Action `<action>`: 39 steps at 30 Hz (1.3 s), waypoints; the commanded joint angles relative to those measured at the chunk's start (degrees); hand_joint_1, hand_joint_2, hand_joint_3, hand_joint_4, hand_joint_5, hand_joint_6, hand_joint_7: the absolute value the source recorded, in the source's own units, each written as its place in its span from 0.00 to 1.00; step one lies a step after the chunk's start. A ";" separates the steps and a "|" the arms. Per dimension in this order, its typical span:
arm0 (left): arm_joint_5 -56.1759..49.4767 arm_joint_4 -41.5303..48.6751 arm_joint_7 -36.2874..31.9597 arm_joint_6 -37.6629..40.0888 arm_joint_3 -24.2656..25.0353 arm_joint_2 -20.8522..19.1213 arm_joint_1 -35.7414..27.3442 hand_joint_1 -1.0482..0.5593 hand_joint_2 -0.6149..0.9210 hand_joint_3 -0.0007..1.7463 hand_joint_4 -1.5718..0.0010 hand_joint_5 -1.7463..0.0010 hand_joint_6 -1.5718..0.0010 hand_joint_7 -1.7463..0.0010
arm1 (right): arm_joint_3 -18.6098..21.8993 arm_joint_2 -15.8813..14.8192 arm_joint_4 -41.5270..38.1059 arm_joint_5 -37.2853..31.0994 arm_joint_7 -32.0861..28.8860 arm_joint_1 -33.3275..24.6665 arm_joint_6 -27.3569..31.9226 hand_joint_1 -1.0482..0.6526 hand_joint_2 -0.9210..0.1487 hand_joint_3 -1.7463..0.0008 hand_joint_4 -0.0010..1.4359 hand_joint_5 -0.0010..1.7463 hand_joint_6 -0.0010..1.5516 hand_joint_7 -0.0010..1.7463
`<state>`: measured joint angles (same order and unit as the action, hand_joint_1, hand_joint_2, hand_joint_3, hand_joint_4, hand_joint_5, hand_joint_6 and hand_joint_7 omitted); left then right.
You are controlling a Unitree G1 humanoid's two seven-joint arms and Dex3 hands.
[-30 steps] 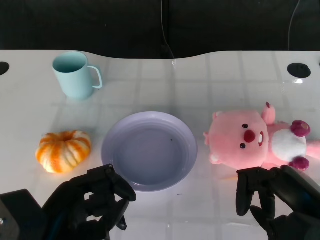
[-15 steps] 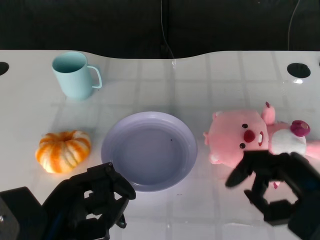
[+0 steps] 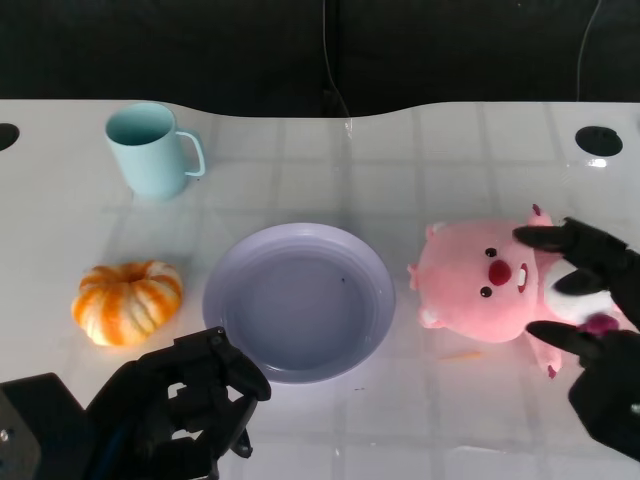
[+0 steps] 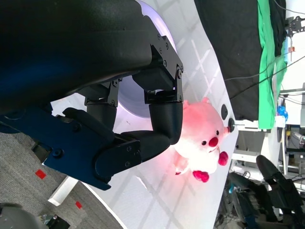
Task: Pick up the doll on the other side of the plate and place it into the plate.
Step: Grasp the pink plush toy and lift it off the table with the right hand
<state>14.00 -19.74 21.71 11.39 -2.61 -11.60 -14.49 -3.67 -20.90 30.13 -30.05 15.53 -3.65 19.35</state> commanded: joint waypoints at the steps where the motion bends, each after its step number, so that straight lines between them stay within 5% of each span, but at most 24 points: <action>1: -0.36 -0.12 -0.31 -0.06 0.20 -0.42 -0.14 0.43 0.85 0.51 0.63 0.00 0.59 0.19 | -0.68 -2.31 2.27 -3.61 3.26 2.04 4.58 0.27 0.00 0.97 0.10 0.30 0.09 0.09; 11: -0.42 0.67 0.00 -0.85 0.19 -0.40 0.22 0.43 0.84 0.52 0.62 0.00 0.58 0.19 | -7.98 -6.83 -0.32 -20.87 10.94 7.62 11.05 0.19 0.00 0.99 0.00 0.23 0.03 0.03; 18: -0.42 0.41 -0.02 -1.18 0.03 -0.32 -0.25 0.43 0.84 0.52 0.63 0.00 0.58 0.20 | -12.39 -5.92 -9.41 -25.77 11.57 12.04 9.81 0.17 0.01 1.00 0.00 0.23 0.04 0.03; 39: -0.51 -0.61 -0.30 -0.87 0.08 -0.20 -1.03 0.42 0.85 0.51 0.63 0.00 0.58 0.20 | -18.29 -0.73 -37.92 -25.76 4.27 24.04 7.21 0.18 0.00 0.98 0.00 0.17 0.06 0.02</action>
<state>13.63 -19.93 21.68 10.73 -2.81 -11.46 -15.24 -21.67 -21.60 -6.17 -56.22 20.27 19.51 26.63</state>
